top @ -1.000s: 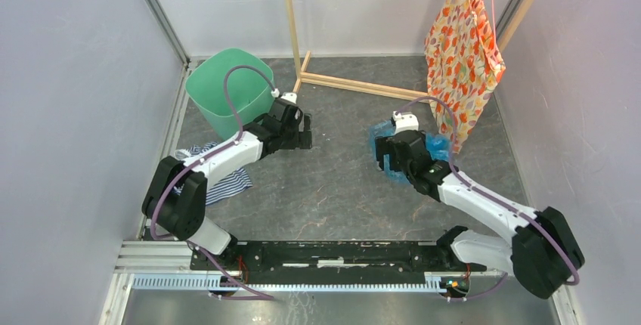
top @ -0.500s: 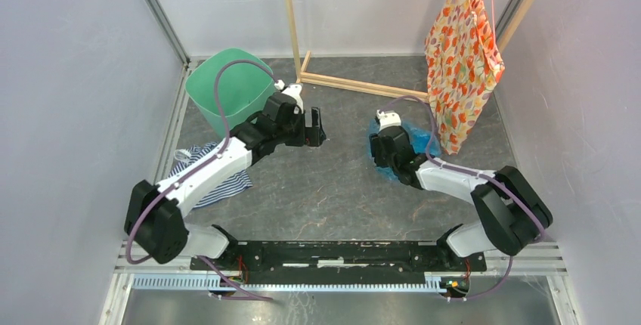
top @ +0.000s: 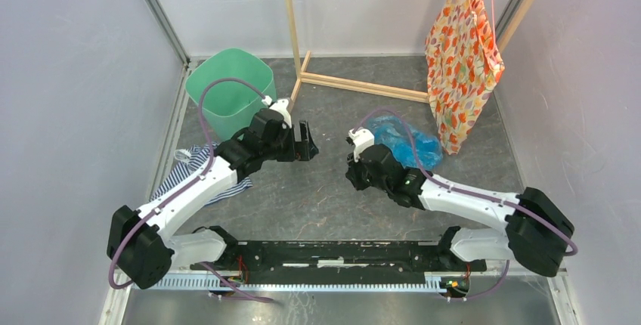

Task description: Put the trash bags into the trash bin

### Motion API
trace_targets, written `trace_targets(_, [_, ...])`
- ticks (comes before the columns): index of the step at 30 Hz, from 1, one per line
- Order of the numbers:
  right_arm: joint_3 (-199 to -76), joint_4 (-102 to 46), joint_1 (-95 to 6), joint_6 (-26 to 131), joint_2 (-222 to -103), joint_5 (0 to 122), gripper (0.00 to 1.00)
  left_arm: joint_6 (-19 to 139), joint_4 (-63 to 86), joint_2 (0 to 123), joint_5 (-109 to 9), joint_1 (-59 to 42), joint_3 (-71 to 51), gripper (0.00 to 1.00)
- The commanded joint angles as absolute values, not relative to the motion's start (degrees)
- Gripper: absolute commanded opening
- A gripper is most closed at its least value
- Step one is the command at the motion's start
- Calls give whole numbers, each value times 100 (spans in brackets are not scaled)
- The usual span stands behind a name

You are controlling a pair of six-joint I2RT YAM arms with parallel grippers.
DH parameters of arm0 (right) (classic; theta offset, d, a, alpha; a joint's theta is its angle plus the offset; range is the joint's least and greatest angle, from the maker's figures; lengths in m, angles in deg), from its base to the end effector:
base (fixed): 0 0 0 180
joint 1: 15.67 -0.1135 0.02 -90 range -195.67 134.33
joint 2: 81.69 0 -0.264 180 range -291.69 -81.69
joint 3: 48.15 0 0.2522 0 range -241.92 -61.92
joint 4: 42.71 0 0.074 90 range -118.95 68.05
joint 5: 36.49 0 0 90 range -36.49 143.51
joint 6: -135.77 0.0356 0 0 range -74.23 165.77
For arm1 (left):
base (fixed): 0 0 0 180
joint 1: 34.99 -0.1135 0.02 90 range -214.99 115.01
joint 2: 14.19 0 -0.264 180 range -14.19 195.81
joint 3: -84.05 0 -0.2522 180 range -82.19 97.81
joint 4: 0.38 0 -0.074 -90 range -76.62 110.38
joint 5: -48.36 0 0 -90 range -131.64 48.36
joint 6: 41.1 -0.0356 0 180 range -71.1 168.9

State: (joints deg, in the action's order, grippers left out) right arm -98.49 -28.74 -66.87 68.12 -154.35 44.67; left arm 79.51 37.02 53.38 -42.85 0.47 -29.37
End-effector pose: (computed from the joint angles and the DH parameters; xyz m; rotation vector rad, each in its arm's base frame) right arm 0.1688 0.2012 0.2051 -0.4748 2.1993 0.5423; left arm 0.2092 -0.1499 0.2851 0.1100 2.3184 -0.6324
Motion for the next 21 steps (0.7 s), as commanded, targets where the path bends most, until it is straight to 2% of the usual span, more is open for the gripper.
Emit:
trace_targets(1, [-10186,-2119,-6761,6968,-15105,4063,32,8375,3414,5059,-4559,85,-3383,93])
trace_targets(2, [-10284,-1981,-6738,6843,-15102,3665,48,8411,3393,5019,-4566,91,-3457,93])
trace_targets(3, [-10352,-1921,-6635,6735,-15124,3454,56,8441,3357,4970,-4561,95,-3533,93])
trace_targets(5, [-10397,-2161,-6363,6544,-15205,3362,65,8490,3304,4828,-4574,106,-3678,94])
trace_targets(13, [-10372,-3416,-5244,6600,-16023,3440,84,8337,3520,4565,-4612,105,-3846,97])
trace_targets(18, [-10760,-3903,-5130,6528,-16771,3546,85,8336,3474,4552,-4531,105,-3896,98])
trace_targets(21, [-11057,-3949,-5105,6459,-17188,3491,82,8327,3462,4566,-4373,105,-3906,98])
